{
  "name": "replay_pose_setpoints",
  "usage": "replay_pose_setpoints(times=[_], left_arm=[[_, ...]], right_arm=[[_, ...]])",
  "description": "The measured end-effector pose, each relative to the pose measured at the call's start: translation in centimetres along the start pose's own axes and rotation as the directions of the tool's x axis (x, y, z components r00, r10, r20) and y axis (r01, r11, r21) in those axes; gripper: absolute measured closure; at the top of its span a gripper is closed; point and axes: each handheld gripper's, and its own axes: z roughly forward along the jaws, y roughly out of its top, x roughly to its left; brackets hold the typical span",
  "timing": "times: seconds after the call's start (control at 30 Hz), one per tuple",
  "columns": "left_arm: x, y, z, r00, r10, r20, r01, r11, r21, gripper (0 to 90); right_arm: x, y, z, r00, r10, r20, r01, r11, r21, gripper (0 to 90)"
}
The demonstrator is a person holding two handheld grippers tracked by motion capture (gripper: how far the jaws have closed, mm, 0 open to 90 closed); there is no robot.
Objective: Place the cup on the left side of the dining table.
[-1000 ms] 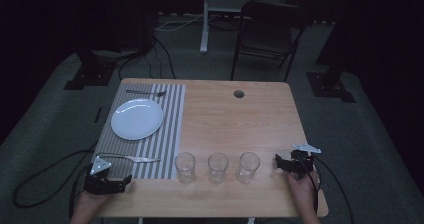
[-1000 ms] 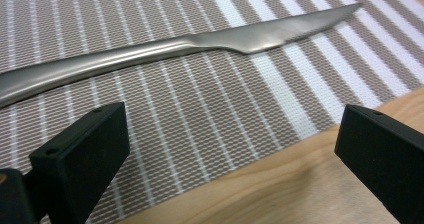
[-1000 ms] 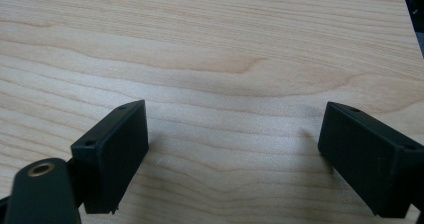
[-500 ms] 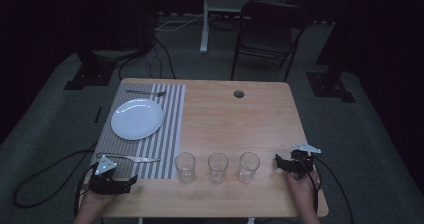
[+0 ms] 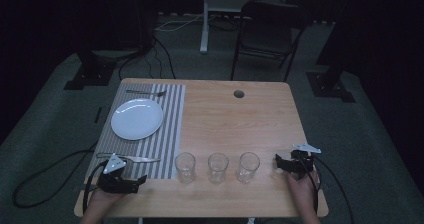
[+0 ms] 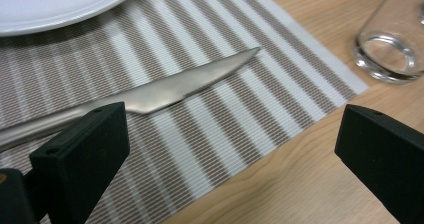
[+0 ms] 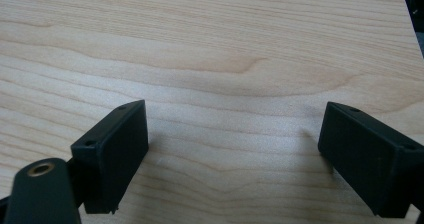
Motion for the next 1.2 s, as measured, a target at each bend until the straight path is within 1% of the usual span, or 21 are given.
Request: replay_pose_setpoints(times=[0.03,0.07,0.1,0.13,0.17,0.2,0.23,0.3,0.33,0.43,0.47,0.5,0.73,0.83,0.87,1.0,1.03,1.07,1.13,1.17,1.2], left_arm=[[-0.3,0.2,0.1,0.9999,0.011,0.009,-0.011,0.9999,-0.003,1.6],[-0.4,0.3,0.1,0.9998,0.016,0.007,-0.016,0.9999,-0.003,1.6],[-0.6,0.4,0.2,0.9996,0.022,0.017,-0.022,0.9997,-0.002,1.5],[-0.8,0.5,0.3,0.9995,0.028,0.016,-0.028,0.9996,-0.004,1.6],[-0.9,0.6,0.3,0.9994,0.03,0.019,-0.03,0.9995,-0.005,1.5],[-1.0,0.7,0.4,0.999,0.027,0.035,-0.027,0.9996,-0.007,1.5],[-1.2,0.8,0.5,0.999,0.03,0.034,-0.03,0.9995,-0.009,1.5],[-1.4,0.9,0.6,0.9981,0.037,0.049,-0.037,0.9993,-0.008,1.5],[-1.6,1.0,0.6,0.9981,0.041,0.047,-0.041,0.9991,-0.013,1.5],[-2.0,1.4,0.4,0.9967,0.046,0.067,-0.045,0.9987,-0.025,1.5],[-2.2,1.5,0.3,0.9956,0.054,0.076,-0.052,0.9982,-0.031,1.5],[-2.2,1.5,0.3,0.9956,0.054,0.076,-0.052,0.9982,-0.031,1.5],[-3.3,2.4,0.1,0.9896,0.085,0.116,-0.08,0.9957,-0.047,1.6],[-3.6,2.7,0.3,0.9869,0.081,0.139,-0.076,0.9963,-0.042,1.5],[-3.7,2.8,0.3,0.9873,0.08,0.137,-0.074,0.9961,-0.047,1.5],[-4.0,3.0,0.4,0.9826,0.094,0.16,-0.088,0.9951,-0.045,1.6],[-4.1,3.1,0.4,0.9832,0.097,0.155,-0.09,0.9947,-0.049,1.6],[-4.1,3.2,0.4,0.9825,0.1,0.157,-0.094,0.9945,-0.047,1.6],[-4.3,3.4,0.4,0.9819,0.104,0.158,-0.096,0.9937,-0.058,1.6],[-4.3,3.5,0.4,0.9799,0.102,0.172,-0.092,0.9938,-0.062,1.6],[-4.4,3.6,0.4,0.9789,0.103,0.176,-0.093,0.9935,-0.065,1.6]], right_arm=[[0.0,0.0,0.0,1.0,0.0,0.0,0.0,1.0,0.0,12.2],[0.0,0.0,0.0,1.0,0.0,0.0,0.0,1.0,0.0,12.2],[0.0,0.0,0.0,1.0,0.0,0.0,0.0,1.0,0.0,12.2],[0.0,0.0,0.0,1.0,0.0,0.0,0.0,1.0,0.0,12.2],[0.0,0.0,0.0,1.0,0.0,0.0,0.0,1.0,0.0,12.2],[0.0,0.0,0.0,1.0,0.0,0.0,0.0,1.0,0.0,12.2],[0.0,0.0,0.0,1.0,0.0,0.0,0.0,1.0,0.0,12.2],[0.0,0.0,0.0,1.0,0.0,0.0,0.0,1.0,0.0,12.2],[0.0,0.0,0.0,1.0,0.0,0.0,0.0,1.0,0.0,12.2],[0.0,0.0,0.0,1.0,0.0,0.0,0.0,1.0,0.0,12.2],[0.0,0.0,0.0,1.0,0.0,0.0,0.0,1.0,0.0,12.2],[0.0,0.0,0.0,1.0,0.0,0.0,0.0,1.0,0.0,12.2],[0.0,0.0,0.0,1.0,0.0,0.0,0.0,1.0,0.0,12.2],[0.0,0.0,0.0,1.0,0.0,0.0,0.0,1.0,-0.001,12.2],[0.0,0.0,0.0,1.0,0.0,0.0,0.0,1.0,-0.001,12.2],[0.0,0.0,0.0,1.0,0.0,0.0,0.0,1.0,0.0,12.2],[0.0,0.0,0.0,1.0,0.0,0.0,0.0,1.0,0.0,12.2],[0.0,0.0,0.0,1.0,0.0,0.0,0.0,1.0,0.0,12.2],[0.0,0.0,0.0,1.0,0.0,0.0,0.0,1.0,0.0,12.2],[0.0,0.0,0.0,1.0,0.0,0.0,0.0,1.0,0.0,12.2],[0.0,0.0,0.0,1.0,0.0,0.0,0.0,1.0,0.0,12.2]])
